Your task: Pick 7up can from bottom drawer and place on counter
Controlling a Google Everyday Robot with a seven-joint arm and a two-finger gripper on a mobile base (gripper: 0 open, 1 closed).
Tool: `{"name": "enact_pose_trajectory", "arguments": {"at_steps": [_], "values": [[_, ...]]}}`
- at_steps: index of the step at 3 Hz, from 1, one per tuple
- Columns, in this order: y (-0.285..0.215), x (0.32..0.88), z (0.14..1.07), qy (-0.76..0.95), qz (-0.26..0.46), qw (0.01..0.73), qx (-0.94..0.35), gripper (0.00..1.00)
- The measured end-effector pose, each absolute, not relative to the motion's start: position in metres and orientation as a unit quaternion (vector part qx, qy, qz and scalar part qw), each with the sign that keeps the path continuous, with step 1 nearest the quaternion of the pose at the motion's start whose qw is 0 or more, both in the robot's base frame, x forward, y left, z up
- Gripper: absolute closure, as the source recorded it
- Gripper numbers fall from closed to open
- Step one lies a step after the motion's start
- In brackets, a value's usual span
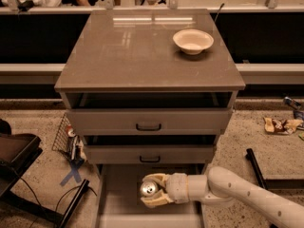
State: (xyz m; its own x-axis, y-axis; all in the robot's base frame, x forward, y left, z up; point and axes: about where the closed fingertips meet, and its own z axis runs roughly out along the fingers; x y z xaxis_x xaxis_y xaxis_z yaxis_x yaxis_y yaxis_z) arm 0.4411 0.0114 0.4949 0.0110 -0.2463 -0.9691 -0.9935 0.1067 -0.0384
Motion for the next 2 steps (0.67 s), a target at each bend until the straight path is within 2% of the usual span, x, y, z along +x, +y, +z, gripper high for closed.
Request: {"name": "enact_pose_trajectory", "arguments": {"at_steps": [1, 2], "values": [[0.0113, 0.4161, 0.5597, 0.590, 0.372, 0.466, -0.545, 1.00], [0.0116, 0.4160, 0.5593, 0.590, 0.372, 0.466, -0.545, 1.00]]}}
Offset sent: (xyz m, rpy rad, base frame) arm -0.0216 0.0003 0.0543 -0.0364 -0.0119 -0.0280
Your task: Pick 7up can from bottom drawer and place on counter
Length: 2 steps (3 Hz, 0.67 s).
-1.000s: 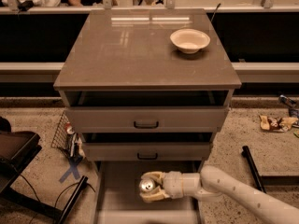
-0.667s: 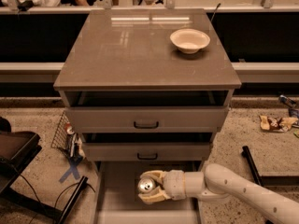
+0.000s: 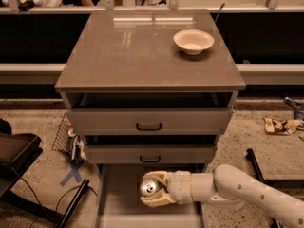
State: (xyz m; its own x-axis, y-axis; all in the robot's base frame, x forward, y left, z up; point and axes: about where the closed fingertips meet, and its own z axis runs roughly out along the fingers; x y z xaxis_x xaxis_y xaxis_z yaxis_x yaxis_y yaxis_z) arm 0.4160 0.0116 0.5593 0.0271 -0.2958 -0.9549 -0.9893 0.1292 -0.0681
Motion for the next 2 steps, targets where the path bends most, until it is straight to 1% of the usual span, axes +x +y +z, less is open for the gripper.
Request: {"name": "enact_pose_trajectory", "arguments": {"at_steps": [1, 2], "values": [[0.010, 0.426, 0.576, 0.573, 0.392, 0.482, -0.534, 1.00], [-0.008, 0.455, 0.662, 0.571, 0.413, 0.519, -0.484, 1.00]]}}
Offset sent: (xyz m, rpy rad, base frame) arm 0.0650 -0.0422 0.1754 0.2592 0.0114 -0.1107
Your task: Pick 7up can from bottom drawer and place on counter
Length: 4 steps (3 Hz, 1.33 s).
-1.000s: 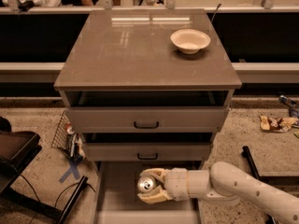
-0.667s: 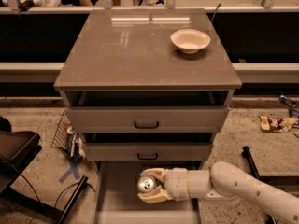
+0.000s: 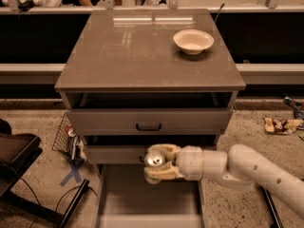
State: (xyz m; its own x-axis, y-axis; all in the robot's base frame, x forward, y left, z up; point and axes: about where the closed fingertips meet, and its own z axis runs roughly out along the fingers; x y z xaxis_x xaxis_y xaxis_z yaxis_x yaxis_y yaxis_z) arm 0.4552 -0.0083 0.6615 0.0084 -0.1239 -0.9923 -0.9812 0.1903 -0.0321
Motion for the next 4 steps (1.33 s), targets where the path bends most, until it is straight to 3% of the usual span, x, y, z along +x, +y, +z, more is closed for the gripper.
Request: {"name": "enact_pose_trajectory", "arguments": {"at_steps": [2, 4], "values": [[-0.024, 0.501, 0.814, 0.608, 0.371, 0.529, -0.462, 1.00], [0.000, 0.557, 0.940, 0.595, 0.334, 0.535, -0.498, 1.00]]}}
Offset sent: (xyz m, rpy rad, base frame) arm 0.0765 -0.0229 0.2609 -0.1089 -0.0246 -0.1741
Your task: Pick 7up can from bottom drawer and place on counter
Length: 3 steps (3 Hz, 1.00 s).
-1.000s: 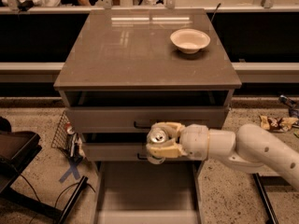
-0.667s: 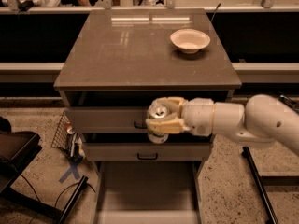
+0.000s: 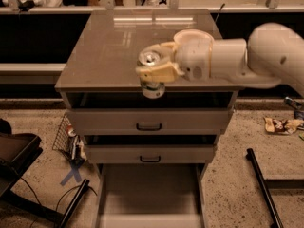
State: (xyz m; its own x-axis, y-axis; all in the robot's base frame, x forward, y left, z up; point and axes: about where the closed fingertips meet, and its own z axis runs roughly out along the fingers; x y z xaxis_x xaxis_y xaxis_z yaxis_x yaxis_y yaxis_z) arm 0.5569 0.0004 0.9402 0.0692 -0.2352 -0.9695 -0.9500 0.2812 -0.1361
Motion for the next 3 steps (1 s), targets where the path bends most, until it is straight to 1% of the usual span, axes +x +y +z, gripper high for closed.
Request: {"name": "enact_pose_trajectory", "arguments": {"at_steps": [1, 2, 3], "values": [[0.022, 0.598, 0.970, 0.575, 0.342, 0.532, -0.520, 1.00], [0.050, 0.643, 0.965, 0.555, 0.374, 0.512, -0.539, 1.00], [0.090, 0.687, 0.951, 0.546, 0.407, 0.489, -0.545, 1.00]]}}
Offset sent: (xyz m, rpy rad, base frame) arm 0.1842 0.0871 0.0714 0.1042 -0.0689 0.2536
